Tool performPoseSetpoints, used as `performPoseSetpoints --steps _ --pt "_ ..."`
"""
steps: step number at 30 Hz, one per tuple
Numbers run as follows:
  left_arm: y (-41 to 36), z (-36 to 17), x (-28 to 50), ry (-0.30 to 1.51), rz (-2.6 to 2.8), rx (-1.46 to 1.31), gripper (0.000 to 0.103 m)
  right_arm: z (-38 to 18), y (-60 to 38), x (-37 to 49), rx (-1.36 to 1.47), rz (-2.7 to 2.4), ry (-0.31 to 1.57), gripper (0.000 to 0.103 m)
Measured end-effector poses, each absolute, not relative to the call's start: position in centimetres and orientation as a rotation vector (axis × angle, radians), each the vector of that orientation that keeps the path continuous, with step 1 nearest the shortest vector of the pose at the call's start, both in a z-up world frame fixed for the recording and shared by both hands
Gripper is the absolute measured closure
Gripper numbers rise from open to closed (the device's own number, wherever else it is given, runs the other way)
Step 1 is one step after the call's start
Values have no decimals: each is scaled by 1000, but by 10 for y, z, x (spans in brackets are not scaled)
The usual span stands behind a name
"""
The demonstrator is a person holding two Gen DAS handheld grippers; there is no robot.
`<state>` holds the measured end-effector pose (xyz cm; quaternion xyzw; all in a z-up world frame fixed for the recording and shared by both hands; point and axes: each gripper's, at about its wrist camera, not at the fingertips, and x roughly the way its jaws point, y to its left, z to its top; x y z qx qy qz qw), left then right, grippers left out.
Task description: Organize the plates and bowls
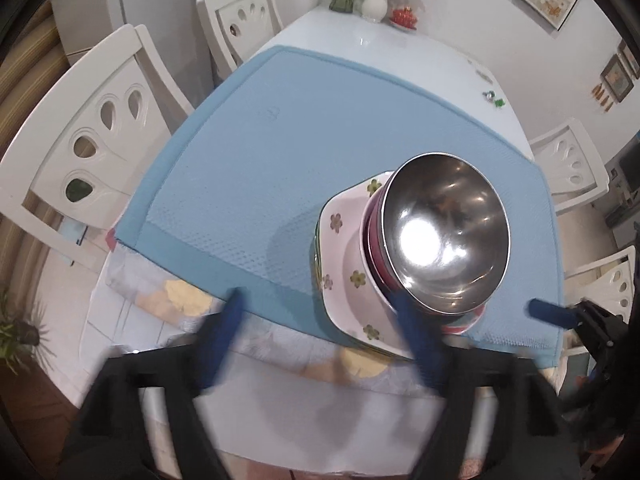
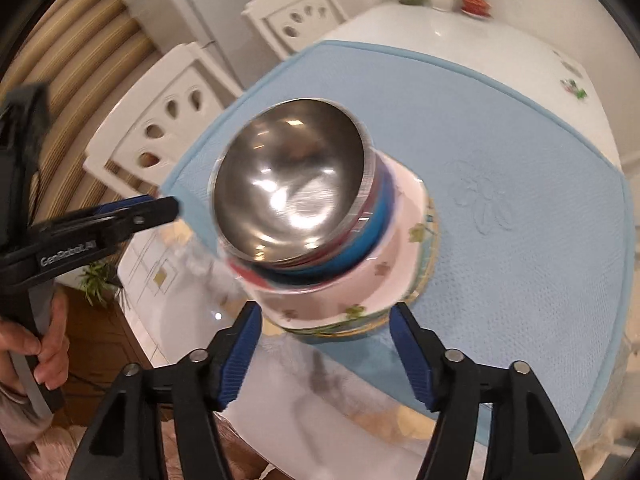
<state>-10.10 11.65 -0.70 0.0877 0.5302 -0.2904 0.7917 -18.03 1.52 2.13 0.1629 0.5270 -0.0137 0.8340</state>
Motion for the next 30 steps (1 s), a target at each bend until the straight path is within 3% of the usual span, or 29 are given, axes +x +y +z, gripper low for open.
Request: performPoseSetpoints --steps 4,30 --pt "111 -13 -111 1144 -637 274 0 26 23 -180 271 -76 1038 0" --pt "99 -30 -122 1187 -662 322 0 6 20 -170 250 -109 1115 0"
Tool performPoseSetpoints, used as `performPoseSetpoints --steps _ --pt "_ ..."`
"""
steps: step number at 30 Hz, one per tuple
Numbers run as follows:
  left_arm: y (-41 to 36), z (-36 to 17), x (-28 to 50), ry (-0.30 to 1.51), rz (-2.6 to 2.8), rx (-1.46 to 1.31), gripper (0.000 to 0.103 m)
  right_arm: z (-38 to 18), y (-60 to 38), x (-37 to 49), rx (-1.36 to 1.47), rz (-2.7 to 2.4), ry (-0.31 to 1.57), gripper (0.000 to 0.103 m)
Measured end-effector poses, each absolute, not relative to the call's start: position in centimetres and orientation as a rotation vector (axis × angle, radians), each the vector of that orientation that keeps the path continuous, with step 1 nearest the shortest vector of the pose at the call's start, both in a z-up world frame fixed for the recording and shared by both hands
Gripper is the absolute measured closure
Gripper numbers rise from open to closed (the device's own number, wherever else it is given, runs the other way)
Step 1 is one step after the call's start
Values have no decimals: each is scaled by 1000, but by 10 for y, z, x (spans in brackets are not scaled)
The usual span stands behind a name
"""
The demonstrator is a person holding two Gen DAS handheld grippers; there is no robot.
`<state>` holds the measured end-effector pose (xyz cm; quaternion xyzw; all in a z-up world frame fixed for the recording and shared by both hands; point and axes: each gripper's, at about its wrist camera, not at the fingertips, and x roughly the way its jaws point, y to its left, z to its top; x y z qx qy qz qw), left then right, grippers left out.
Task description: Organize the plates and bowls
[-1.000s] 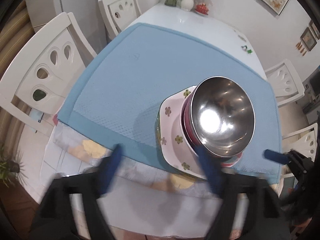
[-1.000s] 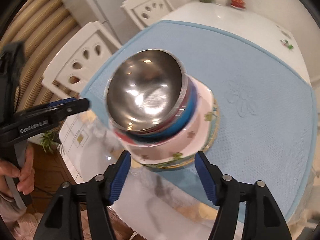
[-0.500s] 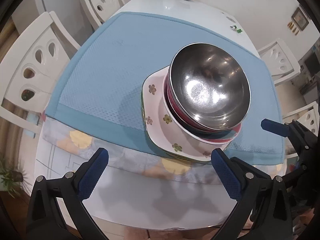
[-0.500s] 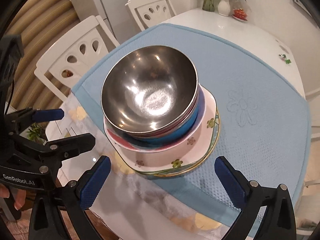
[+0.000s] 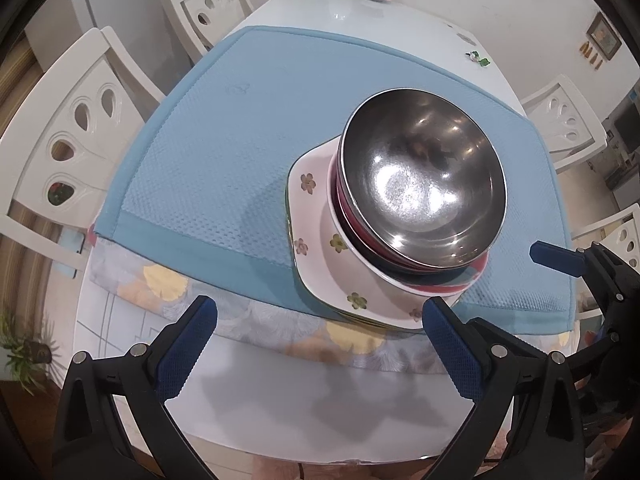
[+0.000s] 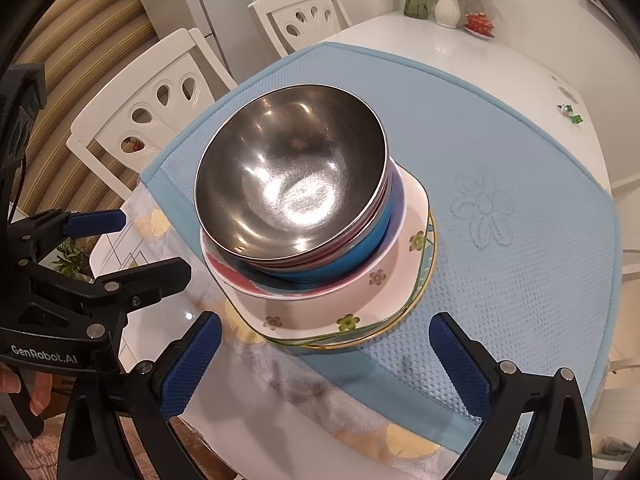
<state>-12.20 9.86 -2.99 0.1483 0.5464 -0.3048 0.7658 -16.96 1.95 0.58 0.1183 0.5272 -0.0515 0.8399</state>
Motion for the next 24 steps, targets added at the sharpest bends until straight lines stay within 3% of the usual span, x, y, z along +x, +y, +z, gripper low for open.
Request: performPoseSetpoints --steps 24 --pt "97 -30 -125 1185 -663 321 0 4 19 -170 236 -107 1128 0"
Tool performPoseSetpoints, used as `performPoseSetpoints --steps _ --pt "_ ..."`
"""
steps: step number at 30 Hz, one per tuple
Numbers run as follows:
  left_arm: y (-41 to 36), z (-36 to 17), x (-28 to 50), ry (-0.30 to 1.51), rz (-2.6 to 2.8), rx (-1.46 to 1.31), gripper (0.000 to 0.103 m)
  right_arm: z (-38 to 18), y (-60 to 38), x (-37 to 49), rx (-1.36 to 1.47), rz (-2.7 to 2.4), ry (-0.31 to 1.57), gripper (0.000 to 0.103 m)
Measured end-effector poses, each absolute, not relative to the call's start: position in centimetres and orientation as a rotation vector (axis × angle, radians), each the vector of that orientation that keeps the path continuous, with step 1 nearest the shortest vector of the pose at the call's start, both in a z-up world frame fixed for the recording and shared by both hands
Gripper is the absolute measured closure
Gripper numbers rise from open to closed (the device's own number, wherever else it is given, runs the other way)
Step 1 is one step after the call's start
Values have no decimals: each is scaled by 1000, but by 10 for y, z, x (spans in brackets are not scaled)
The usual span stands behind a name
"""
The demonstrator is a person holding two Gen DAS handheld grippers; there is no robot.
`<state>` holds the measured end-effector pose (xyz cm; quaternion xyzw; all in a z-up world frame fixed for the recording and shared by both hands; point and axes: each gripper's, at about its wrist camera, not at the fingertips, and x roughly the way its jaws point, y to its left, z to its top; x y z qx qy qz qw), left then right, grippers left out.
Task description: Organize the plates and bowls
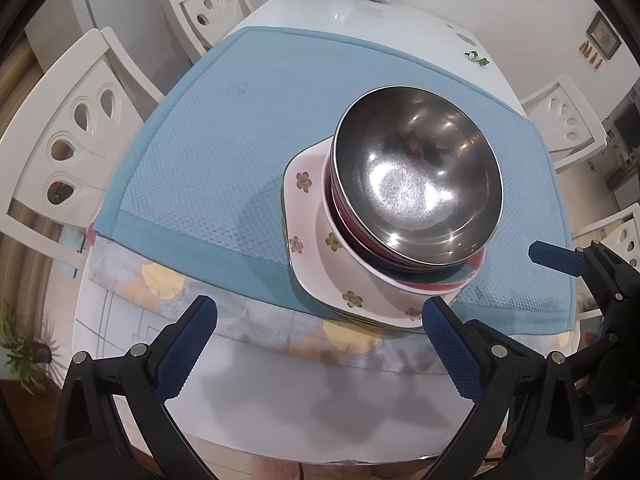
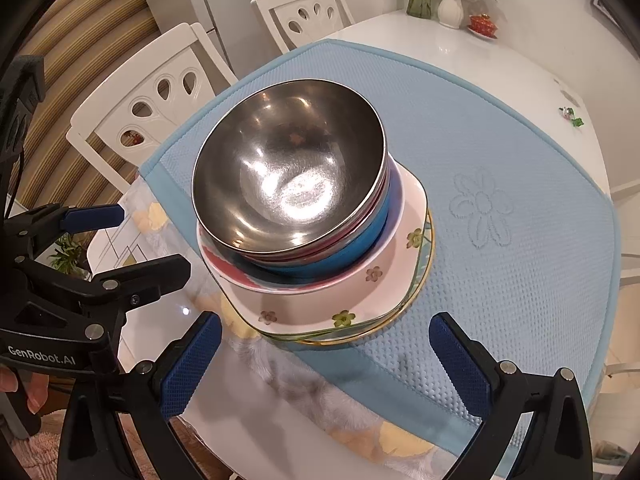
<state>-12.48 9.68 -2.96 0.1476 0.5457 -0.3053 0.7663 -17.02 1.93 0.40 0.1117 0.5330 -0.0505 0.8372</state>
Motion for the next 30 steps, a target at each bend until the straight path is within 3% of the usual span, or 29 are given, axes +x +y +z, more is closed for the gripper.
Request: performPoseSetpoints --steps 30 --pt "102 -32 -124 1193 -653 307 0 0 21 -173 245 -112 1139 0"
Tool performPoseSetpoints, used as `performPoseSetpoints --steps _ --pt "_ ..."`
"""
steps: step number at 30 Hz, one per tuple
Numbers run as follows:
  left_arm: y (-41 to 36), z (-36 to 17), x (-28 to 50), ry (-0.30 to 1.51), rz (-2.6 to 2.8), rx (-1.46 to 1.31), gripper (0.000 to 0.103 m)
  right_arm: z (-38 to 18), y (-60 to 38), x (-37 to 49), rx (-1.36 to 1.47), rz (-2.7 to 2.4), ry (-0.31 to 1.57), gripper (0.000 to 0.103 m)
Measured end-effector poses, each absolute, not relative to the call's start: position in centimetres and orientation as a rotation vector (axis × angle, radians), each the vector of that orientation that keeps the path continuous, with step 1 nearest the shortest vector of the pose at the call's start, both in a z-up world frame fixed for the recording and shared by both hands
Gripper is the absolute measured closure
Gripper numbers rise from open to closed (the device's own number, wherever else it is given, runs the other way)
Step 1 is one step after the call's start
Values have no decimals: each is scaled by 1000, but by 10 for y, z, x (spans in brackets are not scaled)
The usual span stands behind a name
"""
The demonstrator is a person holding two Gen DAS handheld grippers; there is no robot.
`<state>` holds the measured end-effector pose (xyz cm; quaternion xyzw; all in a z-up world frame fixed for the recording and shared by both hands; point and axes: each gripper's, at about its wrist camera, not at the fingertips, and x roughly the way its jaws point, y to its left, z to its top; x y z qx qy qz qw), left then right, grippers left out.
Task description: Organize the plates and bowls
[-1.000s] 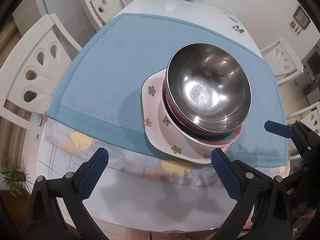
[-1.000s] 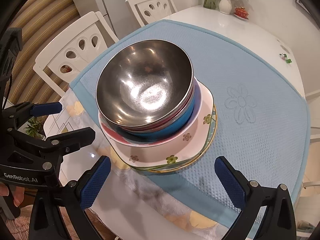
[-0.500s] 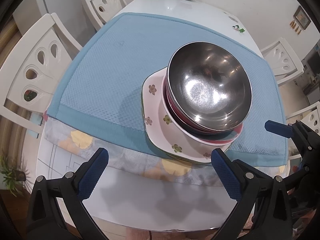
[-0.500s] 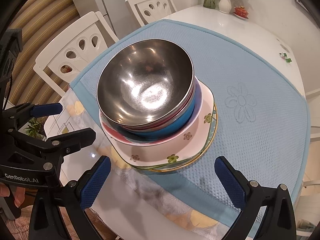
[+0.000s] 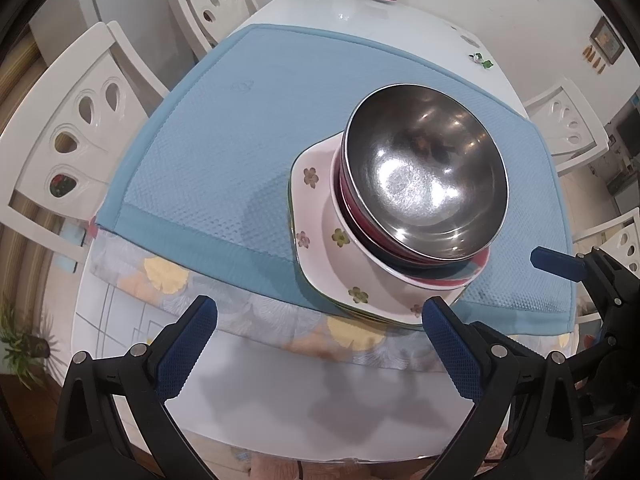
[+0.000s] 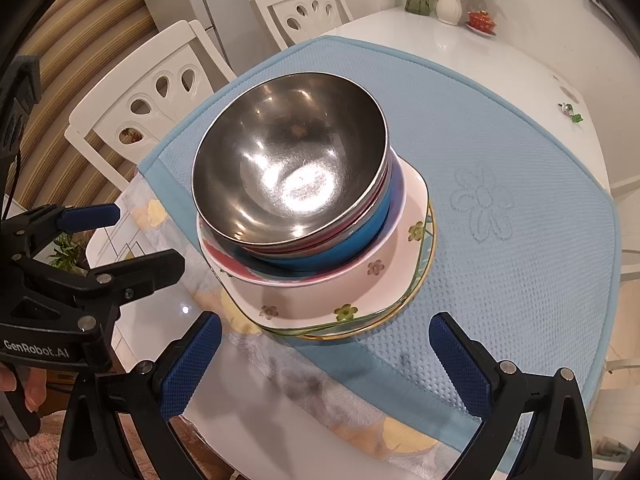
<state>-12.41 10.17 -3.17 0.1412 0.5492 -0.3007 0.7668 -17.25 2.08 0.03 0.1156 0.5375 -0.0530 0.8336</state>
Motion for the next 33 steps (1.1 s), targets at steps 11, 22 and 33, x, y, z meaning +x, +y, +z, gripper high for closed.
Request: performPoseSetpoints --steps 11,22,33 --pt "101 -32 -125 1195 -655 302 0 -1 20 -174 247 -117 1151 0" --pt "101 -33 -126 1206 -645 296 0 -1 18 -175 249 -117 1154 0" --pt "98 -33 -129 1204 -648 300 0 -4 14 -176 259 -111 1169 0"
